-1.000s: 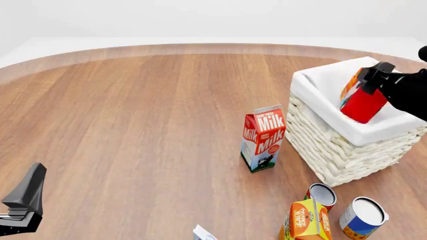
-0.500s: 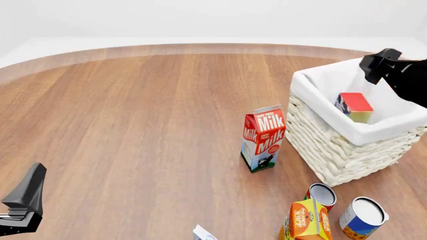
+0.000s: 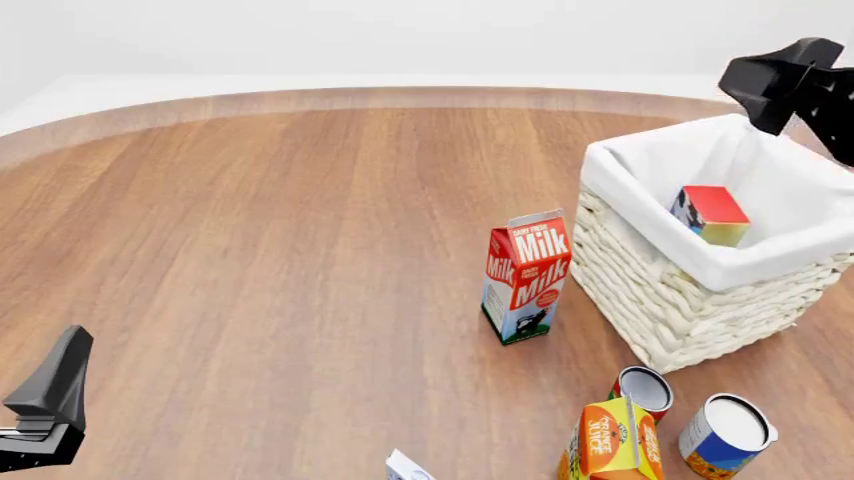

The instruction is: Pick up the cream cheese box and the butter, and put them in the basket.

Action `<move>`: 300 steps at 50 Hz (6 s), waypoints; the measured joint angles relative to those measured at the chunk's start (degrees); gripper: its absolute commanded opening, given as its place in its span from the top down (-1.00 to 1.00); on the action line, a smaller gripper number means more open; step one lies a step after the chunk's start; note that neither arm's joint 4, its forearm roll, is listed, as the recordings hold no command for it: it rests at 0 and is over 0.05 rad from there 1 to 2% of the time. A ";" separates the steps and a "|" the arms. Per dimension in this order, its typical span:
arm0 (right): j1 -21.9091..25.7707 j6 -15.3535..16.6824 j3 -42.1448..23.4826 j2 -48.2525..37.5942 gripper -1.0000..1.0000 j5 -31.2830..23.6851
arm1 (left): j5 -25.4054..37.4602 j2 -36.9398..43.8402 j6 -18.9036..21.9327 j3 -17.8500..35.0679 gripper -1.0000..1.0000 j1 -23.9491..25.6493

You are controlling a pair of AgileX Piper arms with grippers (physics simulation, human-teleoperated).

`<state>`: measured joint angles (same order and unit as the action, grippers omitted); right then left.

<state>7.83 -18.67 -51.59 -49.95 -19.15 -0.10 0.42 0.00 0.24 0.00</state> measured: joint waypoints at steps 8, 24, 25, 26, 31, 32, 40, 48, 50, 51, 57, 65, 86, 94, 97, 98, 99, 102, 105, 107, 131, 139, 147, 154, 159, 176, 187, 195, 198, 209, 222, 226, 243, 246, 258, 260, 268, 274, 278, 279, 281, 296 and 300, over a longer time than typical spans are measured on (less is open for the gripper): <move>5.12 1.99 -4.63 2.74 -1.00 -6.16 | 0.00 0.00 0.00 0.00 -1.00 0.00; 15.91 6.40 -10.70 4.65 -1.00 -13.12 | 0.00 0.00 0.00 0.00 -1.00 0.00; 16.45 6.65 -10.90 4.73 -1.00 -13.42 | 0.00 0.00 0.00 0.00 -1.00 0.00; 17.01 6.90 -11.06 4.82 -1.00 -13.70 | 0.00 0.00 0.00 0.00 -1.00 0.00; 19.80 7.99 -11.77 5.20 -1.00 -15.02 | 0.00 0.00 0.00 0.00 -1.00 0.00; 20.36 8.20 -11.93 5.27 -1.00 -15.28 | 0.00 0.00 0.00 0.00 -1.00 0.00; 24.42 9.97 -12.87 5.68 -1.00 -17.26 | 0.00 0.00 0.00 0.00 -1.00 0.00; 28.11 11.52 -13.27 5.32 -1.00 -18.12 | 0.00 0.00 0.00 0.00 -1.00 0.00; 29.17 11.86 -13.31 5.09 -1.00 -18.10 | 0.00 0.00 0.00 0.00 -1.00 0.00; 29.70 12.04 -13.30 4.96 -1.00 -18.05 | 0.00 0.00 0.00 0.00 -1.00 0.00; 32.92 13.00 -12.96 3.90 -1.00 -17.56 | 0.00 0.00 0.00 0.00 -1.00 0.00; 37.16 14.20 -12.40 1.92 -1.00 -16.42 | 0.00 0.00 0.00 0.00 -1.00 0.00; 47.01 16.08 -10.24 -5.53 -1.00 -11.97 | 0.00 0.00 0.00 0.00 -1.00 0.00; 50.17 16.03 -9.57 -8.67 -1.00 -9.91 | 0.00 0.00 0.00 0.00 -1.00 0.00; 51.06 15.86 -9.11 -9.65 -1.00 -9.08 | 0.00 0.00 0.00 0.00 -1.00 0.00; 51.32 15.79 -8.98 -9.95 -1.00 -8.84 | 0.00 0.00 0.00 0.00 -1.00 0.00; 51.58 15.72 -8.86 -10.24 -1.00 -8.62 | 0.00 0.00 0.00 0.00 -1.00 0.00; 52.33 15.48 -8.54 -11.07 -1.00 -8.01 | 0.00 0.00 0.00 0.00 -1.00 0.00; 52.93 15.23 -8.08 -11.77 -1.00 -7.43 | 0.00 0.00 0.00 0.00 -1.00 0.00; 53.25 15.06 -7.75 -12.17 -1.00 -7.10 | 0.00 0.00 0.00 0.00 -1.00 0.00; 54.78 13.84 -4.60 -15.06 -1.00 -5.26 | 0.00 0.00 0.00 0.00 -1.00 0.00; 55.11 14.36 -4.38 -16.49 -1.00 -5.82 | 0.00 0.00 0.00 0.00 -1.00 0.00; 55.31 15.82 -4.28 -18.19 -1.00 -7.05 | 0.00 0.00 0.00 0.00 -1.00 0.00; 55.67 17.03 -4.96 -19.74 -1.00 -8.30 | 0.00 0.00 0.00 0.00 -1.00 0.00; 55.78 17.96 -5.41 -20.62 -1.00 -9.32 | 0.00 0.00 0.00 0.00 -1.00 0.00; 56.05 20.70 -8.43 -23.72 -1.00 -12.59 | 0.00 0.00 0.00 0.00 -1.00 0.00; 56.85 21.29 -10.24 -26.60 -1.00 -12.99 | 0.00 0.00 0.00 0.00 -1.00 0.00; 57.42 21.03 -10.42 -28.16 -1.00 -12.63 | 0.00 0.00 0.00 0.00 -1.00 0.00; 57.51 20.80 -10.17 -28.53 -1.00 -12.36 | 0.00 0.00 0.00 0.00 -1.00 0.00; 57.81 19.37 -9.31 -29.72 -1.00 -11.32 | 0.00 0.00 0.00 0.00 -1.00 0.00; 57.28 18.29 -7.44 -29.42 -1.00 -10.38 | 0.00 0.00 0.00 0.00 -1.00 0.00; 57.18 18.03 -6.90 -29.30 -1.00 -10.05 | 0.00 0.00 0.00 0.00 -1.00 0.00; 56.68 16.55 -4.70 -29.50 -1.00 -8.29 | 0.00 0.00 0.00 0.00 -1.00 0.00; 56.55 16.37 -4.26 -29.50 -1.00 -7.90 | 0.00 0.00 0.00 0.00 -1.00 0.00; 55.92 16.04 -3.14 -29.12 -1.00 -7.43 | 0.00 0.00 0.00 0.00 -1.00 0.00; 55.96 15.99 -3.18 -29.22 -1.00 -7.45 | 0.00 0.00 0.00 0.00 -1.00 0.00; 56.48 15.62 -3.29 -30.29 -1.00 -7.21 | 0.00 0.00 0.00 0.00 -1.00 0.00; 56.49 15.52 -2.87 -30.96 -1.00 -6.80 | 0.00 0.00 0.00 0.00 -1.00 0.00; 56.27 15.53 -2.55 -31.09 -1.00 -6.65 | 0.00 0.00 0.00 0.00 -1.00 0.00; 56.18 15.55 -2.42 -31.08 -1.00 -6.59 | 0.00 0.00 0.00 0.00 -1.00 0.00; 55.99 15.57 -2.17 -31.02 -1.00 -6.53 | 0.00 0.00 0.00 0.00 -1.00 0.00; 55.19 14.96 0.42 -31.72 -1.00 -4.24 | 0.00 0.00 0.00 0.00 -1.00 0.00; 55.34 14.53 0.69 -32.08 -1.00 -3.88 | 0.00 0.00 0.00 0.00 -1.00 0.00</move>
<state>63.17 -4.13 -50.90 -82.03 -23.03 -0.10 0.42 0.00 0.24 0.00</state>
